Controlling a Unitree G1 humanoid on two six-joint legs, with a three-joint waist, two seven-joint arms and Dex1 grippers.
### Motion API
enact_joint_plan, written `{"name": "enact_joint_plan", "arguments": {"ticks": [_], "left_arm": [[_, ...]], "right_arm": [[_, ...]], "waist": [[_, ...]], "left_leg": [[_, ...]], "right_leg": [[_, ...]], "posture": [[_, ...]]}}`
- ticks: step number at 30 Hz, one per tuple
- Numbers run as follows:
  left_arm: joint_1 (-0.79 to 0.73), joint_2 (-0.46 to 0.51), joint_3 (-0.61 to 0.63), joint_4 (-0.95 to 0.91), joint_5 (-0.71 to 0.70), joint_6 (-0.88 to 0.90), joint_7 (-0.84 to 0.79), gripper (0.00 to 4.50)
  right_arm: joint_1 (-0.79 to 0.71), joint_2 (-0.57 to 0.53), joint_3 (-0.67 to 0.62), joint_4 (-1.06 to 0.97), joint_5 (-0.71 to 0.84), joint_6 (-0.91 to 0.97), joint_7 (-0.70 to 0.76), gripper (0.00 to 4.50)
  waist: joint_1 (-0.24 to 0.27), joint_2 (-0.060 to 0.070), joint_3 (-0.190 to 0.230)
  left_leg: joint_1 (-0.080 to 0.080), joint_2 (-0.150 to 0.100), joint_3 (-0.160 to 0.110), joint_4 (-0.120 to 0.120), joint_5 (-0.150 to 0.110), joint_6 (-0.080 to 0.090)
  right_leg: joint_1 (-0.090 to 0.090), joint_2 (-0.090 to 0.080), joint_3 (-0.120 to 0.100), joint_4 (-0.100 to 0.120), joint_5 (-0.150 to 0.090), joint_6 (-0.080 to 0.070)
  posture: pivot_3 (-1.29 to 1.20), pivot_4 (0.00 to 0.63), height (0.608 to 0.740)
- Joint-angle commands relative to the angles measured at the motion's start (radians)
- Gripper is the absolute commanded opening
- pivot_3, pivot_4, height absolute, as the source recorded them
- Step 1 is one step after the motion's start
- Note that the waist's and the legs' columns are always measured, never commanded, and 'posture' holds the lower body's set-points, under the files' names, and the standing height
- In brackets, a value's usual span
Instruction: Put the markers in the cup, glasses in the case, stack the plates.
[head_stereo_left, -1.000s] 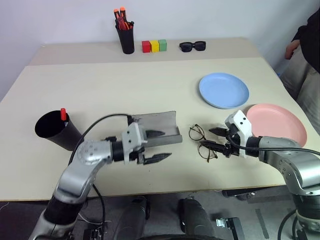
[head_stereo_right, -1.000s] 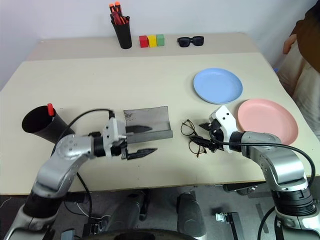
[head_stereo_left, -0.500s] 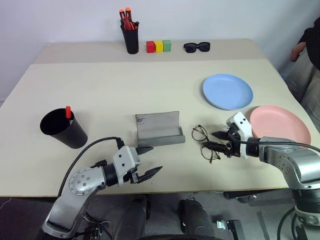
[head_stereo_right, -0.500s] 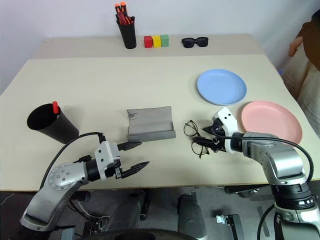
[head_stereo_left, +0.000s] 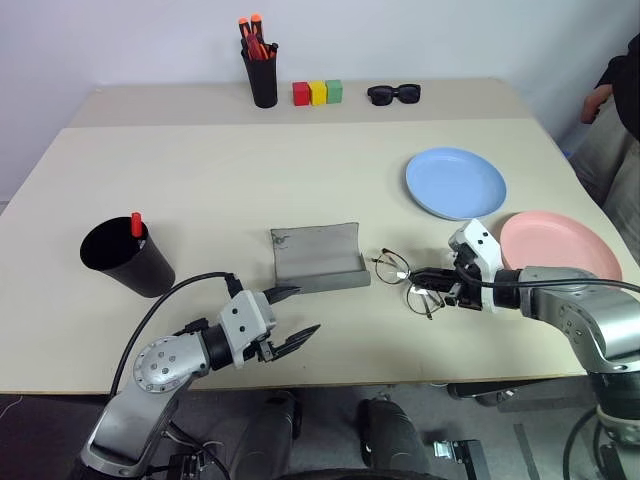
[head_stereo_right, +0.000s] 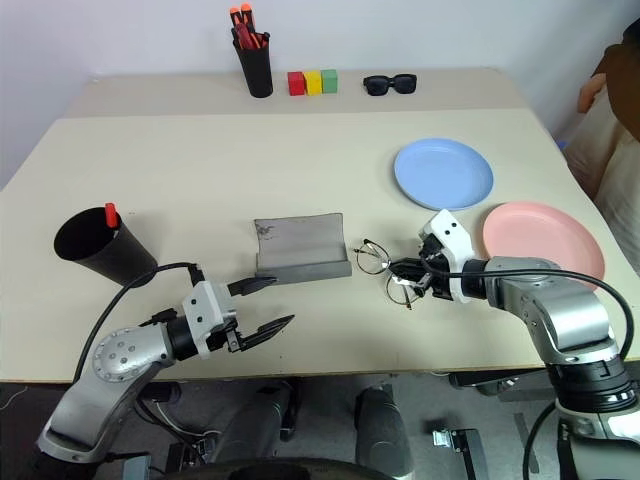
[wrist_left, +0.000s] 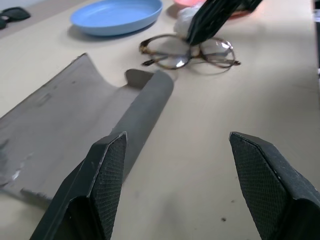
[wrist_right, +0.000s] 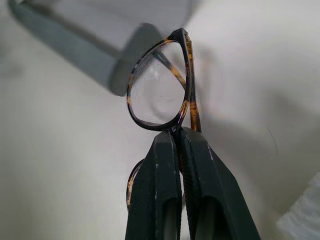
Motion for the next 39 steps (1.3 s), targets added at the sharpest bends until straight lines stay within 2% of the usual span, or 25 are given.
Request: {"name": "enact_joint_plan", "arguments": {"ticks": [1, 4, 8, 14, 17, 19, 25, 37, 39], "left_arm": [[0.018, 0.005, 0.058, -0.028, -0.02, -0.015, 0.021, 3.37], [0.036, 0.005, 0.1, -0.031, -0.032, -0.015, 0.036, 3.37], [0.064, 0.005, 0.147, -0.022, -0.045, -0.021, 0.046, 3.37], [0.124, -0.011, 0.221, -0.01, -0.093, -0.046, 0.044, 3.37], [0.156, -0.016, 0.236, -0.008, -0.102, -0.066, 0.038, 3.37], [0.183, -0.018, 0.24, -0.014, -0.105, -0.07, 0.04, 3.37], [0.222, -0.02, 0.238, -0.036, -0.099, -0.072, 0.051, 3.37], [0.197, -0.014, 0.214, -0.015, -0.078, -0.072, 0.051, 3.37], [0.197, -0.014, 0.209, -0.009, -0.069, -0.078, 0.052, 3.37]], "right_arm": [[-0.064, -0.028, 0.002, -0.093, 0.016, -0.049, 0.044, 0.03], [-0.154, -0.027, 0.044, -0.116, -0.006, -0.095, 0.073, 0.03], [-0.298, 0.019, 0.169, -0.073, -0.087, -0.176, 0.092, 0.03], [-0.511, 0.213, 0.341, 0.117, -0.213, -0.294, 0.081, 0.03], [-0.56, 0.293, 0.373, 0.213, -0.247, -0.318, 0.074, 0.03], [-0.554, 0.316, 0.394, 0.251, -0.267, -0.339, 0.087, 0.03], [-0.494, 0.287, 0.411, 0.248, -0.3, -0.356, 0.14, 0.03], [-0.448, 0.268, 0.429, 0.264, -0.381, -0.416, 0.175, 0.03], [-0.445, 0.273, 0.425, 0.263, -0.382, -0.42, 0.179, 0.66]], "waist": [[-0.002, 0.001, 0.0], [-0.002, 0.001, 0.0], [-0.003, 0.0, 0.0], [-0.01, 0.0, 0.0], [-0.012, 0.0, 0.0], [-0.007, 0.0, 0.0], [-0.003, 0.0, 0.0], [-0.009, 0.0, 0.0], [-0.009, 0.0, 0.0]], "left_leg": [[0.0, 0.0, 0.0, 0.0, 0.0, 0.0], [-0.001, 0.0, 0.0, 0.0, 0.0, 0.0], [-0.003, 0.0, 0.0, 0.0, 0.0, 0.0], [-0.006, 0.0, 0.0, 0.0, 0.001, 0.001], [-0.006, 0.0, -0.001, 0.0, 0.001, 0.001], [-0.006, -0.001, -0.001, 0.0, 0.001, 0.002], [-0.007, -0.001, -0.001, 0.0, 0.0, 0.0], [-0.007, -0.001, -0.001, 0.0, 0.001, 0.001], [-0.007, -0.001, -0.001, 0.0, 0.001, 0.001]], "right_leg": [[0.0, 0.0, 0.0, 0.0, 0.0, 0.0], [-0.002, 0.0, 0.0, 0.0, 0.0, 0.0], [-0.003, 0.0, 0.0, 0.0, 0.0, 0.0], [-0.007, 0.001, 0.0, 0.001, 0.0, 0.0], [-0.008, 0.001, 0.0, 0.001, 0.0, 0.0], [-0.008, 0.001, 0.0, 0.001, 0.0, 0.0], [-0.009, 0.0, 0.0, 0.001, 0.0, 0.0], [-0.009, 0.001, 0.0, 0.002, 0.0, 0.0], [-0.009, 0.001, 0.0, 0.002, 0.0, 0.0]], "posture": [[0.0, 0.15, 0.74], [0.0, 0.15, 0.74], [0.0, 0.15, 0.74], [0.0, 0.15, 0.74], [0.0, 0.15, 0.74], [0.0, 0.15, 0.74], [0.0, 0.15, 0.74], [0.0, 0.15, 0.74], [0.0, 0.15, 0.74]]}}
